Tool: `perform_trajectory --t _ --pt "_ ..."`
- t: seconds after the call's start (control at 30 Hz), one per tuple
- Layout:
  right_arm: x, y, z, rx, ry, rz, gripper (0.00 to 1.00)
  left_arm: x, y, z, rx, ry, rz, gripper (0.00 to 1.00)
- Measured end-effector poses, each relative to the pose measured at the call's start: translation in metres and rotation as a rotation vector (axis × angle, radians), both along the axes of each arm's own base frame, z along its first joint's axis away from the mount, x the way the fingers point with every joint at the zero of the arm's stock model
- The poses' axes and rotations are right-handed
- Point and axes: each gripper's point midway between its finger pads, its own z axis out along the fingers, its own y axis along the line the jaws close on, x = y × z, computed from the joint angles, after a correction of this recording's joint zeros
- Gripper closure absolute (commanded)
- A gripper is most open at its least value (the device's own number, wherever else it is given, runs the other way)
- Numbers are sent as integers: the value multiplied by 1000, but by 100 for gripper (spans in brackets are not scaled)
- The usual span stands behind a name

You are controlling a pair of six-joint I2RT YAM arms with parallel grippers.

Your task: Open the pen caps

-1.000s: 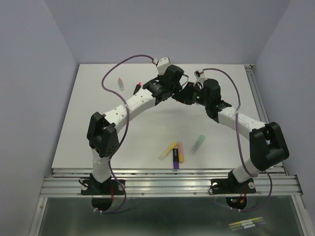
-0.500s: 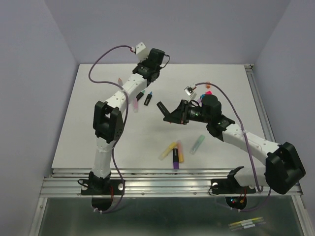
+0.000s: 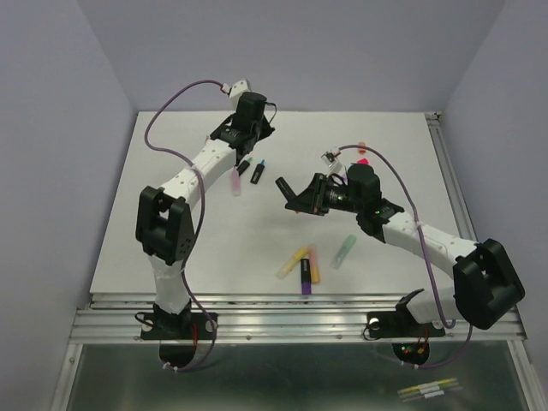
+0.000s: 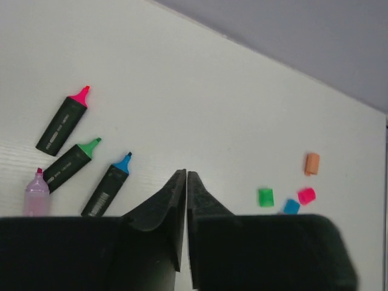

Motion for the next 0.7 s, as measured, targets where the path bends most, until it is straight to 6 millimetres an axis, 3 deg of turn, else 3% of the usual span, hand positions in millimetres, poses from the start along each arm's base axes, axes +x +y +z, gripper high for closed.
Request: perform_trajectory --t 0.03,0.07,0.1,0.13,0.23,0.37,0.7 --pt "2 -1 -1 -3 -1 -7 99 -11 -4 4 -5 -1 -51 58" --pt "4 -1 -2 -4 -1 -12 99 -16 -8 9 -22 -15 -84 32" --pt "6 -2 -3 -6 3 -20 99 -25 -11 13 -34 -26 -122 22" --pt "10 -5 -4 -6 5 -32 99 -38 -11 19 -40 -35 -168 1" --pt "22 -10 -1 13 -2 -68 99 -61 -24 41 -127 -108 -292 1" --pt "35 -16 8 55 -6 -100 99 -103 -43 54 -241 -179 -494 1" --pt "38 -8 52 191 -66 -52 99 -153 -83 56 -466 -224 -808 2"
